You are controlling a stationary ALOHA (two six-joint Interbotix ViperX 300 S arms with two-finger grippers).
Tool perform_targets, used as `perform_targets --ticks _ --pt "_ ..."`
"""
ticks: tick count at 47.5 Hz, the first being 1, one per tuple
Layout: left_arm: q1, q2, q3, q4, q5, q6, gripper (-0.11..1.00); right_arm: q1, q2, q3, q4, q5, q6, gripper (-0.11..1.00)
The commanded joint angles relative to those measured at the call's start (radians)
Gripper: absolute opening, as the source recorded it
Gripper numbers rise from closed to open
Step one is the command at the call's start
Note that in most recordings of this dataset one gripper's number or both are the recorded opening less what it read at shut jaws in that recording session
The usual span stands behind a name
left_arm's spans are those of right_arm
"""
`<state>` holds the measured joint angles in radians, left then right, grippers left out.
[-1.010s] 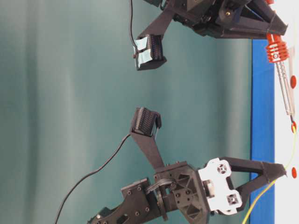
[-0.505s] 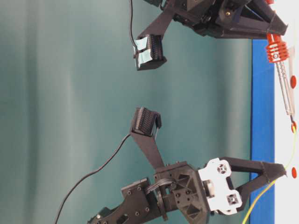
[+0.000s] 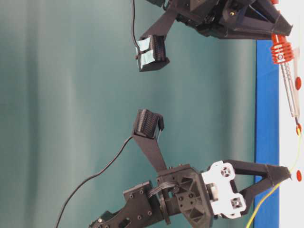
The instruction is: Touch the tip of the soldering iron to the tip of the solder at the mark.
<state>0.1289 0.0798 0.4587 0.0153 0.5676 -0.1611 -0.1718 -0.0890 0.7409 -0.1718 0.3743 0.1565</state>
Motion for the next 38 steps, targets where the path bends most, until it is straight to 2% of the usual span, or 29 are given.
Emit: perform_targets --ticks 1,12,28,38 --pt "0.002 -0.021 -0.021 -0.002 -0.006 0.002 0.01 0.002 -0.009 -0.009 0.002 -0.008 0.0 0.06" --pt "0.0 -0.103 0.003 -0.002 -0.002 0.002 0.01 0.002 -0.009 -0.009 0.002 -0.008 0.0 0.06" --pt "-0.003 -0.279 0.109 -0.002 -0.008 -0.002 0.01 0.002 -0.009 -0.008 0.0 -0.008 0.0 0.06" --pt "-0.003 -0.318 0.143 -0.002 -0.023 -0.005 0.01 0.002 -0.009 -0.009 0.0 -0.008 0.0 0.06"
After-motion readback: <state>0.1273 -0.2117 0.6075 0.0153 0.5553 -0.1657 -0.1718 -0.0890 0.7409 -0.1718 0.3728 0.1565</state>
